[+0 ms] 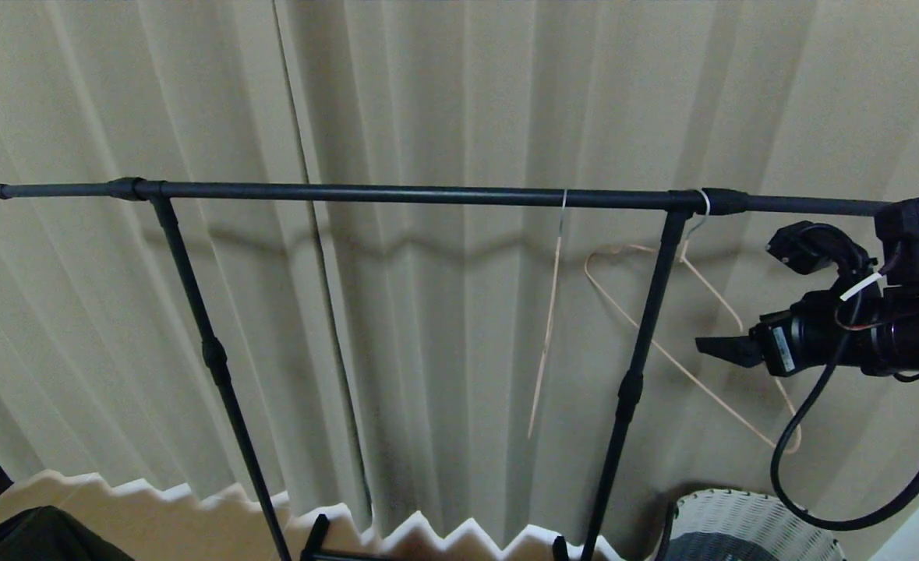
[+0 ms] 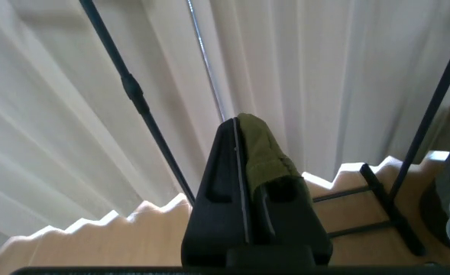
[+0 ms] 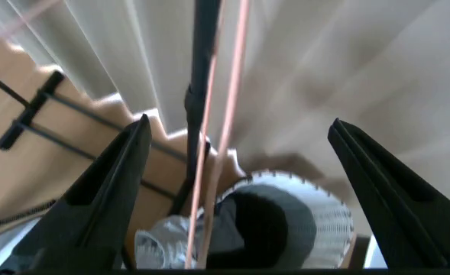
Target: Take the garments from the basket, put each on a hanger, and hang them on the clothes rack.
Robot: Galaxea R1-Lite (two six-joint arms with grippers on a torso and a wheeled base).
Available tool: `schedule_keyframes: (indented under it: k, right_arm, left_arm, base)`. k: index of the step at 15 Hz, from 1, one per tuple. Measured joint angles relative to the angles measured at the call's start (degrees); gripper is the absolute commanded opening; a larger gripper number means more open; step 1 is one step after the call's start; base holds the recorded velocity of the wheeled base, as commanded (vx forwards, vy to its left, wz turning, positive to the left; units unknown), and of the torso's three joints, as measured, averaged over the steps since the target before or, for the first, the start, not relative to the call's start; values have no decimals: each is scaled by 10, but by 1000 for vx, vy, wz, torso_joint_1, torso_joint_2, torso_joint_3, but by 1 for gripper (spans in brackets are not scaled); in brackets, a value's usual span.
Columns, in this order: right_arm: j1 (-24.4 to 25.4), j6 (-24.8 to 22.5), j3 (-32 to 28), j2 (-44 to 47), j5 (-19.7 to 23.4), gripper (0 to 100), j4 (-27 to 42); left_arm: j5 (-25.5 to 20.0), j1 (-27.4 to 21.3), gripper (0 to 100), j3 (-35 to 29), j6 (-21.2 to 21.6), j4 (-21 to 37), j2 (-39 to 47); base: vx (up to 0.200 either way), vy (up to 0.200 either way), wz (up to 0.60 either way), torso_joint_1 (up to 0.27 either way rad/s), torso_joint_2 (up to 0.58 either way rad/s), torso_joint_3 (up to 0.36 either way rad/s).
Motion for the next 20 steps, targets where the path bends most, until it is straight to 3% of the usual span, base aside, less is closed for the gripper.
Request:
schedule_keyframes:
  k: [3,10,11,20]
  right_arm:
    - [2,1,-7,15,-28,100,6]
    - [17,21,-16,39,-29,100,-7]
    - [18,25,-16,40,-29,0,-7]
    - [19,51,-17,36,-26,0,-6]
  left_arm:
    - [0,0,0,3,0,0,0]
    - [0,0,0,4,0,0,-1]
    - [0,0,0,4,0,0,-3]
    - [0,0,0,4,4,2,-12]
  base:
    - [0,0,0,0,0,0]
    - [0,0,0,0,0,0]
    - [0,0,0,0,0,0]
    - [0,0,0,0,0,0]
